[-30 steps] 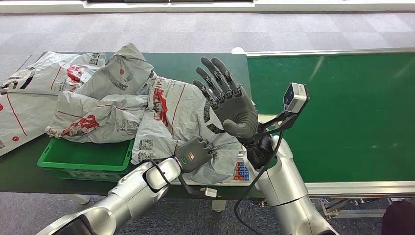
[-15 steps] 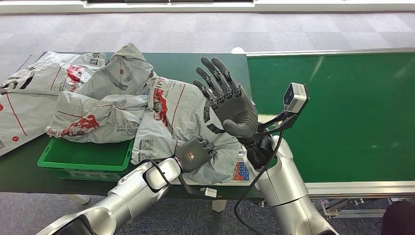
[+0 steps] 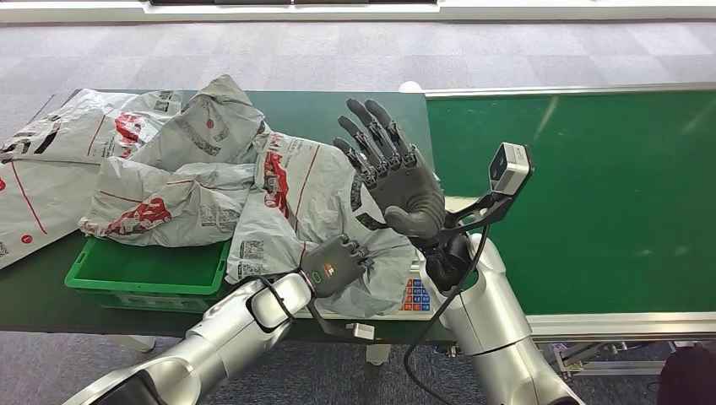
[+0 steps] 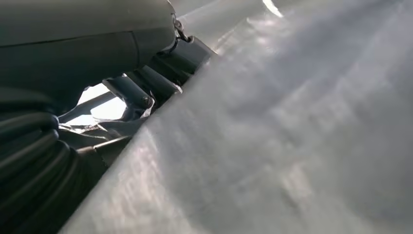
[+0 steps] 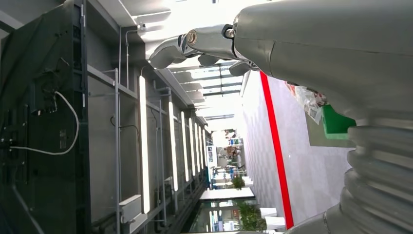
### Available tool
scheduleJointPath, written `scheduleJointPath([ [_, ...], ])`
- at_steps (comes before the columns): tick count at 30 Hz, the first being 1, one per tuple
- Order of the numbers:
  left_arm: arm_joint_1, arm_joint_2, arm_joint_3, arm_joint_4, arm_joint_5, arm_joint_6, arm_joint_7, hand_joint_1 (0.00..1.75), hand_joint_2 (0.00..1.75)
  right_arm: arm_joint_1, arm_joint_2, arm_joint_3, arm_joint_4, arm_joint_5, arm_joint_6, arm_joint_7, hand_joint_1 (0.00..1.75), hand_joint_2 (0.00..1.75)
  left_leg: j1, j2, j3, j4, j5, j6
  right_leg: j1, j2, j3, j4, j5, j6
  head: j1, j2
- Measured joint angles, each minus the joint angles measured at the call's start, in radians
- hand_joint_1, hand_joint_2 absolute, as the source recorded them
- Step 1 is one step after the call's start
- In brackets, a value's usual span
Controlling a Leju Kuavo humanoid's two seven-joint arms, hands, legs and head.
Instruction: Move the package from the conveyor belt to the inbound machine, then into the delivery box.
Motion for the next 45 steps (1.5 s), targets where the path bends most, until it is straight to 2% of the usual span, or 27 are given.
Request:
scheduleJointPath([
  [2, 0.047, 0.085, 0.077, -0.154, 0.024, 0.101, 0.153, 1.75, 1.75, 0.025, -0.003, -0.003, -0.019, 0.008, -0.007, -0.003, 0.0, 1.75, 0.001, 0.008, 0.0, 0.001, 0.0, -0.002, 0.0, 0.007, -0.005, 0.0, 0.002, -0.003, -0.002, 0.0],
  [3, 0.061, 0.118, 0.153, -0.25, 0.042, 0.134, 0.208, 1.75, 1.75, 0.042, -0.006, -0.008, -0.031, 0.01, -0.009, -0.003, 0.0, 1.75, 0.001, 0.009, -0.002, 0.001, 0.001, -0.003, 0.0, 0.008, -0.009, 0.001, 0.002, -0.005, -0.003, 0.0],
  [4, 0.067, 0.134, 0.25, -0.34, 0.057, 0.151, 0.226, 1.75, 1.75, 0.056, -0.009, -0.012, -0.041, 0.012, -0.01, -0.002, 0.0, 1.75, 0.002, 0.009, -0.006, 0.001, 0.002, -0.003, 0.001, 0.007, -0.011, 0.001, 0.002, -0.005, -0.004, 0.0],
  [7, 0.078, 0.128, 0.569, -0.541, 0.035, 0.165, 0.126, 1.75, 1.75, 0.074, -0.013, -0.017, -0.06, 0.015, -0.011, 0.002, 0.0, 1.75, 0.003, 0.006, -0.009, 0.0, 0.003, -0.005, 0.003, 0.005, -0.013, 0.002, 0.003, -0.006, -0.004, 0.0],
  [9, 0.101, 0.116, 0.716, -0.64, 0.011, 0.165, 0.077, 1.75, 1.75, 0.077, -0.014, -0.018, -0.067, 0.014, -0.011, 0.001, 0.0, 1.75, 0.003, 0.009, -0.007, 0.0, 0.003, -0.006, 0.003, 0.008, -0.014, 0.002, 0.003, -0.006, -0.004, 0.0],
  [12, 0.13, 0.097, 0.839, -0.736, 0.006, 0.165, 0.059, 1.75, 1.75, 0.08, -0.014, -0.019, -0.074, 0.014, -0.011, 0.002, 0.0, 1.75, 0.003, 0.006, -0.008, 0.0, 0.003, -0.006, 0.003, 0.005, -0.013, 0.002, 0.003, -0.006, -0.005, 0.0],
  [17, 0.156, 0.077, 0.941, -0.82, 0.005, 0.164, 0.048, 1.75, 1.75, 0.081, -0.014, -0.019, -0.079, 0.014, -0.012, 0.003, 0.0, 1.75, 0.003, 0.003, -0.009, 0.0, 0.003, -0.006, 0.003, 0.002, -0.013, 0.002, 0.002, -0.006, -0.005, 0.0],
  [23, 0.169, 0.063, 0.991, -0.858, 0.004, 0.163, 0.033, 1.75, 1.75, 0.081, -0.014, -0.019, -0.08, 0.013, -0.011, 0.004, 0.0, 1.75, 0.003, 0.003, -0.009, 0.0, 0.003, -0.006, 0.003, 0.002, -0.013, 0.002, 0.002, -0.005, -0.005, 0.0],
  [30, 0.174, 0.055, 1.01, -0.874, 0.001, 0.163, 0.046, 1.75, 1.75, 0.081, -0.014, -0.019, -0.084, 0.013, -0.012, 0.006, 0.0, 1.75, 0.003, 0.002, -0.009, 0.0, 0.003, -0.006, 0.003, 0.001, -0.013, 0.002, 0.002, -0.006, -0.004, 0.0],
  [32, 0.173, 0.084, 0.998, -0.873, -0.003, 0.163, 0.127, 0.87, 1.75, 0.081, -0.014, -0.019, -0.085, 0.013, -0.011, 0.009, 0.0, 1.75, 0.003, 0.003, -0.009, 0.0, 0.003, -0.006, 0.003, 0.002, -0.014, 0.002, 0.002, -0.006, -0.005, 0.0],
  [34, 0.149, 0.152, 0.94, -0.838, -0.005, 0.162, 0.342, 0.0, 0.87, 0.081, -0.014, -0.019, -0.085, 0.012, -0.01, 0.013, 0.0, 1.75, 0.004, 0.005, -0.009, 0.0, 0.003, -0.007, 0.003, 0.004, -0.016, 0.002, 0.003, -0.007, -0.005, 0.0],
  [36, 0.096, 0.216, 0.819, -0.746, -0.006, 0.158, 0.606, 0.0, 0.0, 0.079, -0.013, -0.019, -0.085, 0.009, -0.008, 0.015, 0.0, 1.75, 0.004, 0.003, -0.009, 0.0, 0.004, -0.007, 0.004, 0.002, -0.015, 0.002, 0.002, -0.007, -0.005, 0.0],
  [37, 0.071, 0.235, 0.748, -0.69, -0.006, 0.157, 0.682, 0.0, 0.0, 0.078, -0.012, -0.019, -0.085, 0.008, -0.008, 0.015, 0.0, 1.75, 0.004, 0.001, -0.009, 0.0, 0.004, -0.007, 0.004, 0.0, -0.013, 0.002, 0.002, -0.007, -0.005, 0.0],
  [38, 0.055, 0.246, 0.683, -0.637, -0.007, 0.156, 0.708, 0.0, 0.0, 0.076, -0.011, -0.019, -0.085, 0.007, -0.008, 0.015, 0.0, 1.75, 0.004, -0.002, -0.009, -0.001, 0.005, -0.007, 0.004, -0.003, -0.011, 0.002, 0.001, -0.007, -0.004, 0.0],
  [40, 0.042, 0.252, 0.599, -0.55, -0.007, 0.156, 0.629, 0.0, 0.0, 0.073, -0.008, -0.019, -0.085, 0.007, -0.008, 0.015, 0.0, 1.75, 0.004, -0.004, -0.009, -0.001, 0.006, -0.007, 0.004, -0.006, -0.01, 0.002, 0.002, -0.007, -0.004, 0.0],
  [42, 0.034, 0.25, 0.576, -0.491, -0.007, 0.157, 0.543, 0.0, 0.0, 0.073, -0.007, -0.019, -0.085, 0.005, -0.008, 0.017, 0.0, 1.75, 0.004, -0.001, -0.009, -0.001, 0.006, -0.008, 0.004, -0.003, -0.012, 0.002, 0.003, -0.007, -0.004, 0.0],
  [45, 0.02, 0.25, 0.574, -0.433, -0.007, 0.158, 0.516, 0.0, 0.0, 0.074, -0.007, -0.019, -0.085, 0.004, -0.008, 0.018, 0.0, 1.75, 0.003, 0.001, -0.009, 0.0, 0.005, -0.007, 0.003, 0.0, -0.013, 0.002, 0.004, -0.007, -0.004, 0.0],
])
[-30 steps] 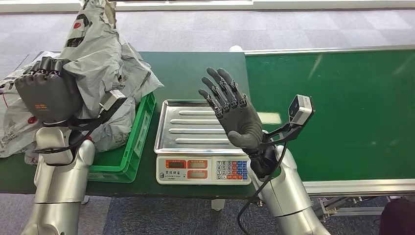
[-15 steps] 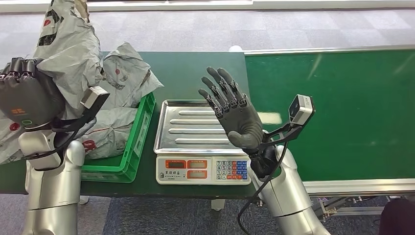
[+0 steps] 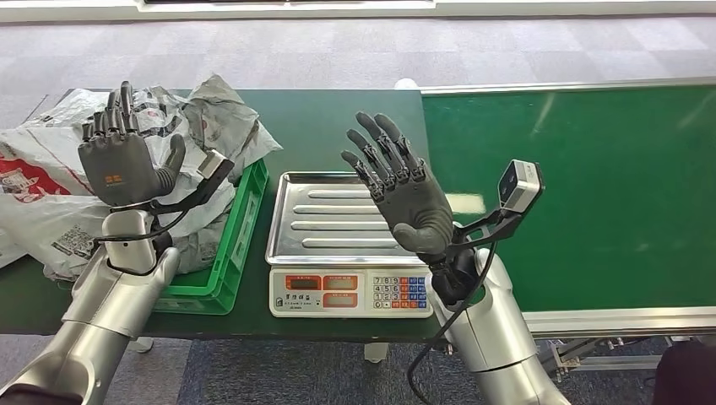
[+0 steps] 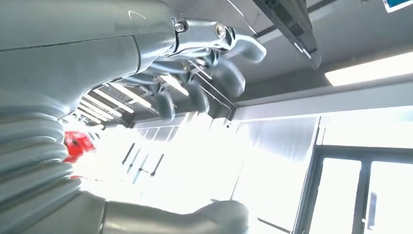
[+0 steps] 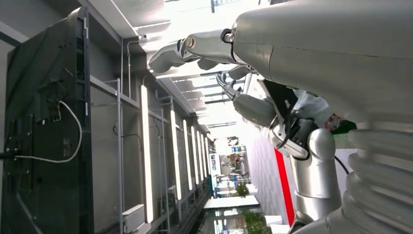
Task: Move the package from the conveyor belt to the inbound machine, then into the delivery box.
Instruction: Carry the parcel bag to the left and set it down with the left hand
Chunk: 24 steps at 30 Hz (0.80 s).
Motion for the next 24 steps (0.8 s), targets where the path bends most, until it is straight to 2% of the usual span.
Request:
scheduleJointPath([
  [14, -0.003, 0.012, 0.0, 0.07, 0.0, 0.001, 0.002, 0.0, 0.0, 0.0, 0.0, 0.0, 0.0, -0.004, 0.002, 0.006, 0.0, 1.75, 0.0, -0.001, 0.0, 0.0, 0.0, 0.0, 0.001, -0.001, 0.0, 0.0, -0.001, 0.0, 0.0, 0.0],
  [18, 0.006, 0.009, 0.012, 0.048, 0.002, 0.002, -0.055, 0.0, 0.0, 0.001, 0.0, 0.0, 0.0, -0.006, 0.001, 0.005, 0.0, 1.75, 0.0, -0.001, 0.0, 0.0, 0.0, 0.0, 0.001, -0.001, 0.0, 0.0, -0.001, 0.0, 0.0, 0.0],
  [20, 0.025, -0.015, 0.054, -0.016, 0.03, 0.002, -0.188, 0.0, 0.0, 0.006, 0.0, 0.0, -0.004, -0.006, 0.0, 0.005, 0.0, 1.75, 0.0, -0.001, -0.001, 0.0, 0.0, 0.0, 0.001, -0.001, -0.001, 0.0, -0.001, 0.0, 0.0, 0.0],
  [21, 0.036, -0.037, 0.095, -0.059, 0.07, 0.003, -0.305, 0.0, 0.0, 0.009, 0.0, 0.0, -0.007, -0.006, -0.001, 0.005, 0.0, 1.75, 0.0, -0.001, -0.001, 0.0, 0.0, 0.0, 0.001, -0.001, -0.001, 0.0, -0.001, 0.0, 0.0, 0.0],
  [24, 0.05, -0.139, 0.28, -0.165, 0.316, 0.004, -0.756, 0.0, 0.0, 0.018, 0.0, -0.001, -0.014, -0.006, -0.001, 0.006, 0.0, 1.75, 0.0, -0.003, -0.003, 0.0, -0.001, 0.0, 0.0, -0.002, -0.001, 0.0, -0.001, 0.0, 0.0, 0.0],
])
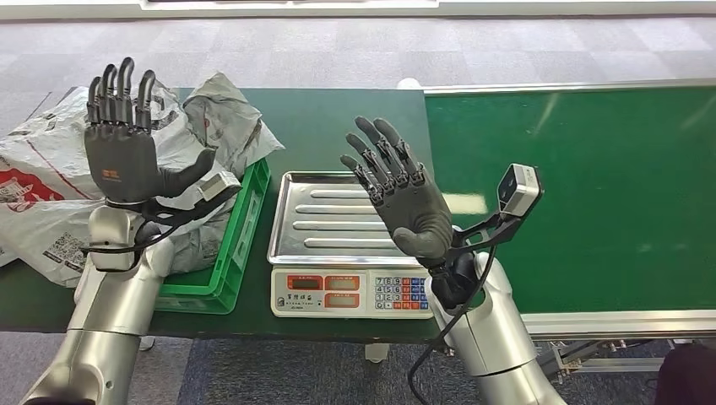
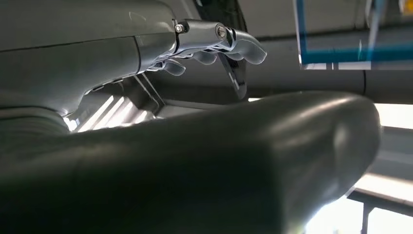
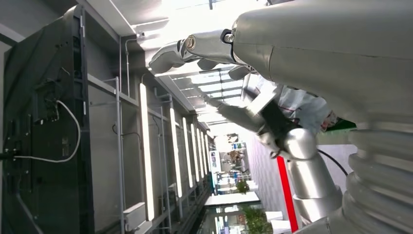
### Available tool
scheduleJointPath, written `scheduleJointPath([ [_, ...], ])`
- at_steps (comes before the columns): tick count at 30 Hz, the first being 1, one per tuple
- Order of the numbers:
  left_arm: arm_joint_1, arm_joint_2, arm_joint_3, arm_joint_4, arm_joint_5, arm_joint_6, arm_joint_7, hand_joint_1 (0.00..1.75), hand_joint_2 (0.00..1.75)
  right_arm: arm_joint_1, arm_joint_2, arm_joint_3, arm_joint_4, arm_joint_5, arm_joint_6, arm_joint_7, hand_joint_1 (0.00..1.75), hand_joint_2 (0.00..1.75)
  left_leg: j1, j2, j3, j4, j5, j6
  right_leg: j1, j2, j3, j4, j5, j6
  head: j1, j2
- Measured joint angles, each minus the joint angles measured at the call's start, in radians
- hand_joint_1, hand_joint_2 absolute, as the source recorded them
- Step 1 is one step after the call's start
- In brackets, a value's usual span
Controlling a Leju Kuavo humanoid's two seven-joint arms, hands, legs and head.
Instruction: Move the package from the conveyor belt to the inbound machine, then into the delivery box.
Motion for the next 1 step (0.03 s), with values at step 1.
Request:
scheduleJointPath([
  [1, 0.0, -0.02, 0.035, -0.013, 0.052, 0.0, -0.074, 0.0, 0.0, 0.001, 0.0, 0.0, -0.001, 0.0, 0.0, 0.0, 0.0, 1.75, 0.0, 0.0, 0.0, 0.0, 0.0, 0.0, 0.0, 0.0, 0.0, 0.0, 0.0, 0.0, 0.0, 0.0],
])
